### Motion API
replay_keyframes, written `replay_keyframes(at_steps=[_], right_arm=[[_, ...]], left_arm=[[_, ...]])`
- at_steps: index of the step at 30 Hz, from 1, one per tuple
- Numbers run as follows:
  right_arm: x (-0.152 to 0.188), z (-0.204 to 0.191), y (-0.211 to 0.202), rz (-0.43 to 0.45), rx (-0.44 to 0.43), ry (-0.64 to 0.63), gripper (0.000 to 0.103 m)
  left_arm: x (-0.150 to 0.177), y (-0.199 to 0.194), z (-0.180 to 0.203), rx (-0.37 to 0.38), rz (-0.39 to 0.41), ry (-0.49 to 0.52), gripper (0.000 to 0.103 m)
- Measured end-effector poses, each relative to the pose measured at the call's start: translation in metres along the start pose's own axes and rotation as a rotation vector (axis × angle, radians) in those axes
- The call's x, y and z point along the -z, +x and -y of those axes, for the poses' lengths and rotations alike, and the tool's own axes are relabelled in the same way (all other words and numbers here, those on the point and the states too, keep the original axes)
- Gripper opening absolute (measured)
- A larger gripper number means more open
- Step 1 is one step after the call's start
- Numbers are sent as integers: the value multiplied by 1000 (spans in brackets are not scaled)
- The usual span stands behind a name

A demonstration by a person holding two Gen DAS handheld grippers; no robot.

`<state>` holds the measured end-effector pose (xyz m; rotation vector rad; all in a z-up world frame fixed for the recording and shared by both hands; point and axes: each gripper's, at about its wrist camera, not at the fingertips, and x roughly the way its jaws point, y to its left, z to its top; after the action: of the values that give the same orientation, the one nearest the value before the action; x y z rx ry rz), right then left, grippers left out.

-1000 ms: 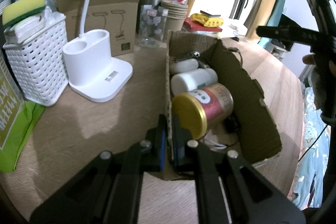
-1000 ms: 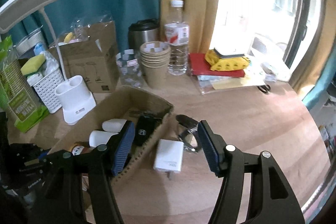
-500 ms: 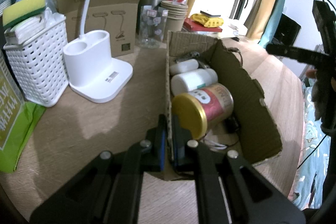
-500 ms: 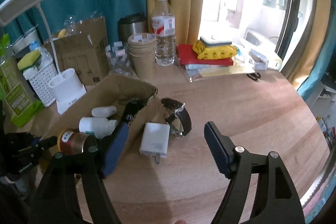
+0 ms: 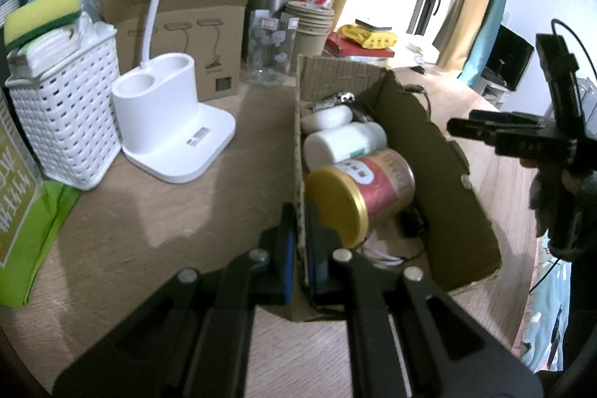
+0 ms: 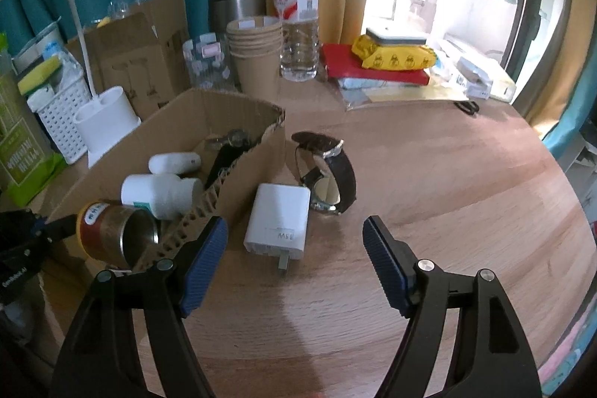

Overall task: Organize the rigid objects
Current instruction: 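Move the right gripper to the white wall charger and grasp it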

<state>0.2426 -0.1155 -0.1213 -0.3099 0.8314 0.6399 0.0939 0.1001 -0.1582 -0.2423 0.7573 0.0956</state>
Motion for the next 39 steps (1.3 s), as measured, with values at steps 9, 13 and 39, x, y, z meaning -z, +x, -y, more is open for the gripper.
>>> replay_keyframes(at_steps=[9, 13, 39], right_arm=[[4, -3, 18, -22, -14, 3, 78], [5, -6, 27, -33, -15, -2, 78], [10, -11, 61, -98, -24, -41, 52]], left_arm=[[0, 0, 0, 1, 1, -1, 6], [0, 0, 0, 0, 1, 0, 6], [0, 0, 0, 1, 2, -1, 6]])
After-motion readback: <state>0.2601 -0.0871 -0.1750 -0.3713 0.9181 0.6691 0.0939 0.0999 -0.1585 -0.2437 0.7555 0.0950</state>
